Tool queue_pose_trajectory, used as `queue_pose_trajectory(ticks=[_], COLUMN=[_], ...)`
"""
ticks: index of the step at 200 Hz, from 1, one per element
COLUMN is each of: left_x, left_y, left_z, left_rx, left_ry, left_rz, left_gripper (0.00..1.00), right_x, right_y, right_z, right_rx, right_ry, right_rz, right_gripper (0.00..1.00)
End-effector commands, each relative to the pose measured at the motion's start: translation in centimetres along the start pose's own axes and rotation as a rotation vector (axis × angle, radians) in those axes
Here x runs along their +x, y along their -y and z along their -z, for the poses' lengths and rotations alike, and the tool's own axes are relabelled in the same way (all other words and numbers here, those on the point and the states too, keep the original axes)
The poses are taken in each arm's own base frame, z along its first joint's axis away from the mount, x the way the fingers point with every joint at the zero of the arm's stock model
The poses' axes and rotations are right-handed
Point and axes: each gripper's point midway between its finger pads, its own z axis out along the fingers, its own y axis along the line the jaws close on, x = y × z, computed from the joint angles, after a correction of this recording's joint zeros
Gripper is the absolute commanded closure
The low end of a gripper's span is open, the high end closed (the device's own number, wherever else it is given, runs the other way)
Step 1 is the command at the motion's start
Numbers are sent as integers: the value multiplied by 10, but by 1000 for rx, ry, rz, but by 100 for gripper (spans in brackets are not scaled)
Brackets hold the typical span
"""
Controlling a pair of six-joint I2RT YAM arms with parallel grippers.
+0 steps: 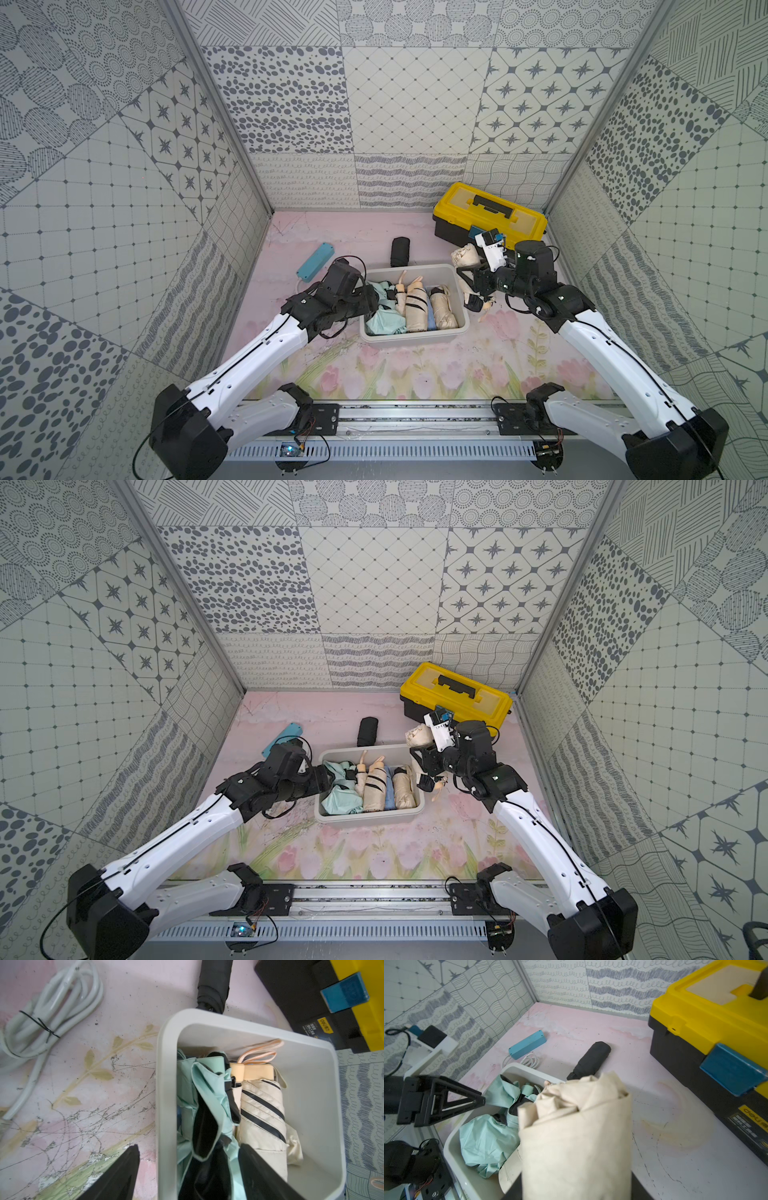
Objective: Put the umbrella into the storage box
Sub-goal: Pick up the umbrella from the center of the board, then place the umbrella in the storage box.
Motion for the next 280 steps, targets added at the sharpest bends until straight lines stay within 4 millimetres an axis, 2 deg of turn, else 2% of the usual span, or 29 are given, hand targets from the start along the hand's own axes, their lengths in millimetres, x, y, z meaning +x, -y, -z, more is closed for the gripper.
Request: queue_pose_trajectory(ticks=[1,25,44,59,93,121,143,173,208,235,280], left_x=[-22,-36,-39,-39,-30,-18,-12,-10,-8,-6,-6], left_y=[-8,14,38,56,81,103,125,149,167,163,160], left_z=[45,75,93,105,120,123,123,121,113,107,102], left_rx=[-49,44,159,249,397,512,608,690,735,721,711], left_ry=[109,156,134,104,-17,-175,-257,-308,-360,-347,-336], left_rz=[-121,-138,-84,0,283,550,691,760,784,802,820], left_gripper=[12,12,13,13,13,12,11,2,1,6,31], right_x=[-31,-30,-25,-21,-11,-14,-16,-25,-35,-40,-40], right_y=[-40,-66,-85,-99,-125,-137,-146,-158,-167,-171,-170], right_z=[11,9,5,4,-2,-7,-13,-22,-27,-28,-36], right_rx=[-163,-230,-272,-304,-314,-295,-275,-235,-195,-208,-167], right_ry=[148,170,180,193,232,313,366,435,488,501,494], right_rz=[197,348,465,573,838,978,1093,1199,1285,1277,1319], right_gripper=[70,70,70,70,71,70,71,73,74,74,75])
